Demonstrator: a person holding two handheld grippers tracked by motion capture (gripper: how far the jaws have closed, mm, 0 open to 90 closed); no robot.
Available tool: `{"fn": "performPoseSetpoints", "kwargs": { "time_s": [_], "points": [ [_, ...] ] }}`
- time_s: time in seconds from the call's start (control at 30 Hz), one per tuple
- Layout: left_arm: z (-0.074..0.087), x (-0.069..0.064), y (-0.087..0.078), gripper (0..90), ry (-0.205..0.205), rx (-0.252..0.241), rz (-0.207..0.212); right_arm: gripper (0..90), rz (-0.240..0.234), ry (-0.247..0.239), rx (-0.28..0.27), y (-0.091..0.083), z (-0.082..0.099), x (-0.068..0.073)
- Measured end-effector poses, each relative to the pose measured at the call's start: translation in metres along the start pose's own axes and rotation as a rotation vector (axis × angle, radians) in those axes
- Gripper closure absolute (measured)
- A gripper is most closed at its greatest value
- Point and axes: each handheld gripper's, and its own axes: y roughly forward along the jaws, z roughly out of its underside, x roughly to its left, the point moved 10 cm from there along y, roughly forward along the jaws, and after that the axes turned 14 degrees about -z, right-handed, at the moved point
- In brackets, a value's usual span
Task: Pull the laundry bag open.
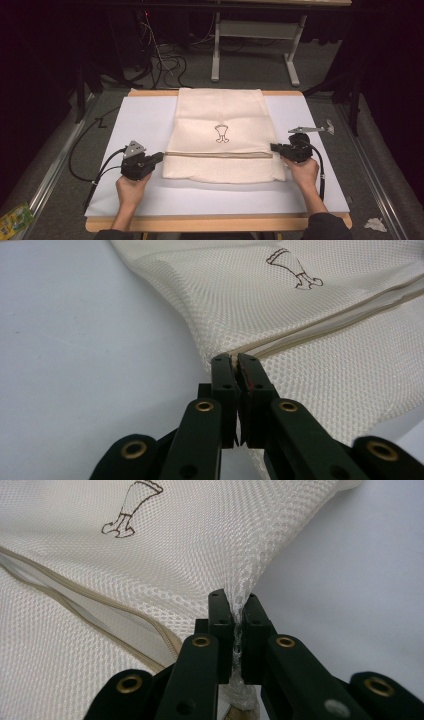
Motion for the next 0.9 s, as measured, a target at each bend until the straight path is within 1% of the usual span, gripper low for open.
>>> {"fn": "performPoseSetpoints", "kwargs": {
  "time_s": [0.07, 0.17, 0.33, 0.47, 0.6, 0.9],
  "points": [
    [0.001, -0.001, 0.002, 87.3, 0.005, 0.005, -0.002, 87.9, 0.004, 0.004, 0.010, 0.002, 0.002, -0.001],
    [-0.001, 0.000, 0.002, 87.3, -0.007, -0.003, 0.004, 87.8, -0.002, 0.015, 0.007, 0.003, 0.003, -0.002],
    [-0.001, 0.000, 0.002, 87.2, -0.004, 0.002, 0.001, 87.4, -0.007, 0.018, 0.003, 0.004, 0.003, -0.002],
    [0.003, 0.000, 0.005, 87.1, 0.006, 0.024, -0.006, 86.8, 0.001, 0.015, 0.015, 0.006, 0.005, -0.003],
    [0.006, -0.002, 0.007, 86.9, 0.015, 0.038, 0.004, 85.7, 0.015, 0.019, 0.025, 0.008, 0.009, -0.006],
    [0.010, -0.003, 0.012, 86.6, 0.024, 0.060, -0.010, 81.2, 0.052, -0.008, 0.038, 0.011, 0.010, -0.007]
  ]
}}
